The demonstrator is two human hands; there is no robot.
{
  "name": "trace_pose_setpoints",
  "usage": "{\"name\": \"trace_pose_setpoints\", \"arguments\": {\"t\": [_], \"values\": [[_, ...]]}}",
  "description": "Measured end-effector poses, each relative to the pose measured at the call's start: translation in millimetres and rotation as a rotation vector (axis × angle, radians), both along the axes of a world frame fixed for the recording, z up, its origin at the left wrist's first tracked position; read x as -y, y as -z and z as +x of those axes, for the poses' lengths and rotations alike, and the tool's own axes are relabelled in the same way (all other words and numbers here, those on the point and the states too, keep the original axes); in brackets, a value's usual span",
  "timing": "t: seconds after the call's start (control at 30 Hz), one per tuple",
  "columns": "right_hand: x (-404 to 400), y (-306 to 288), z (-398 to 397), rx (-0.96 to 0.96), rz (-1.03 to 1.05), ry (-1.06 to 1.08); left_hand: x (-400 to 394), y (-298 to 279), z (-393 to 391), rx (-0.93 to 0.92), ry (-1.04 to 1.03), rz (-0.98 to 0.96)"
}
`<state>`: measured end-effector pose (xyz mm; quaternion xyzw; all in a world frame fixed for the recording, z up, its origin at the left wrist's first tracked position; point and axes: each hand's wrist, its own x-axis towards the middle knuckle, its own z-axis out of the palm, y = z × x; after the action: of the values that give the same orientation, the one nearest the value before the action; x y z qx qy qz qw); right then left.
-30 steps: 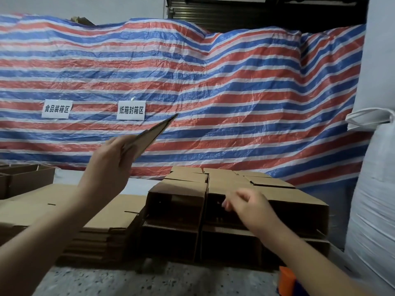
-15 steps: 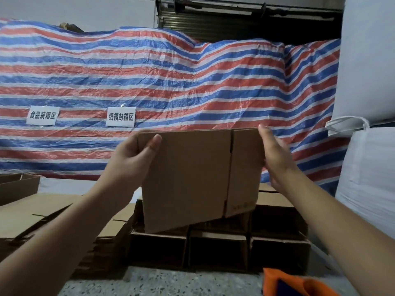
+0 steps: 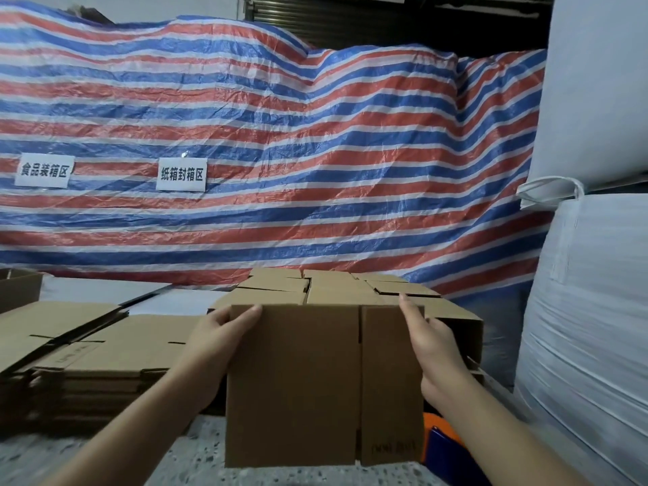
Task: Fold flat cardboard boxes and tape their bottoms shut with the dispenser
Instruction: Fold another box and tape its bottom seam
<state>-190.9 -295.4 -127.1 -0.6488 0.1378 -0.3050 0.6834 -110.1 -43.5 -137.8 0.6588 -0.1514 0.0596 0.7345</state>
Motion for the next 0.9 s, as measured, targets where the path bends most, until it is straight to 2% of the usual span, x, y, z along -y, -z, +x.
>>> {"name": "trace_pose_setpoints", "arguments": {"t": [0.17,0.43,0.57,0.7,0.9], "values": [[-0.2,36.6,2.9,-0.079,0.062,-0.012,-7.0,28.8,1.0,-0.04,0.068,0.104],[-2.2,37.1,1.5,-0.027,0.052,0.003,-17.3,0.2,-4.6,0.025,0.2,0.342],[-9.3,42.5,-3.5,-0.021,0.071,-0.01,-12.6,-3.7,-7.4,-0.069,0.283,0.271],[-12.0,44.1,-2.9,-0.017,0.028,0.011,-11.6,-4.2,-8.0,-0.116,0.302,0.291],[1.5,33.4,4.2,0.056,-0.001,-0.103,1.0,-10.8,-14.8,-0.144,0.32,0.088]]}}
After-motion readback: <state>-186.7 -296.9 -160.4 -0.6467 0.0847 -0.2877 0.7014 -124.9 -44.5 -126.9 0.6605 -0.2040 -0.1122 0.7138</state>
